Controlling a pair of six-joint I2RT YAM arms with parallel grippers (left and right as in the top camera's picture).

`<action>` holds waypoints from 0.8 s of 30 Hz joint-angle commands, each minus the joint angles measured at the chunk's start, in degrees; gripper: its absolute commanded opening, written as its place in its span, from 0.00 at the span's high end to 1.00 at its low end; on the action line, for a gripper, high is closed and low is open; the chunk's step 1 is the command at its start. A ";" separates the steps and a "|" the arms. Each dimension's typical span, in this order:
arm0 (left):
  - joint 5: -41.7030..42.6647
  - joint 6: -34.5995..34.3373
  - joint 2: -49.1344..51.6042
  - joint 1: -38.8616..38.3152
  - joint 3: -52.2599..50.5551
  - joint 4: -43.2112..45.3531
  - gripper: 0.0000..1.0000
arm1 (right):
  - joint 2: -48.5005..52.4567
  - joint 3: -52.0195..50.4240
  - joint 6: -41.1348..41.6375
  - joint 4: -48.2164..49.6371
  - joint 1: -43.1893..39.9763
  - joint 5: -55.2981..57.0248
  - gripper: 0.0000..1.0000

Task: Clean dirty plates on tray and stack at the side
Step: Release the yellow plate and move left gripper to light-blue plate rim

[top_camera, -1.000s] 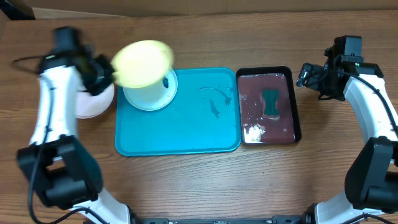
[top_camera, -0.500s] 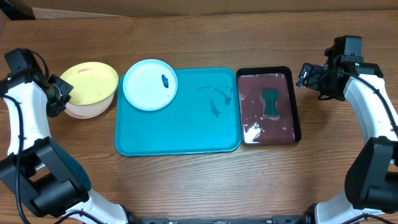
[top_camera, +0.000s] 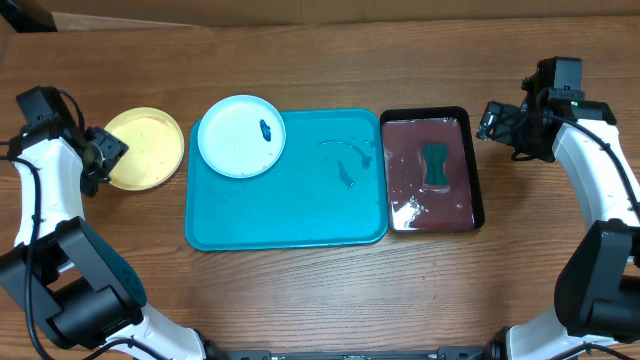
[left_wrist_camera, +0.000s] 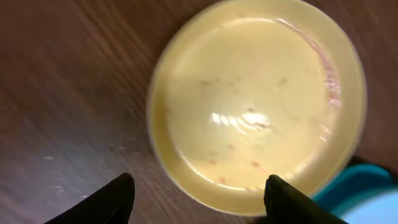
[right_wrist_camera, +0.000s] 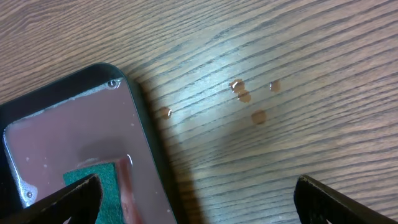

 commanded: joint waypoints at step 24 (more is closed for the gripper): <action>1.97 5.73 4.35 -20.26 -4.85 1.11 0.68 | -1.22 0.17 0.02 0.31 0.20 0.37 0.00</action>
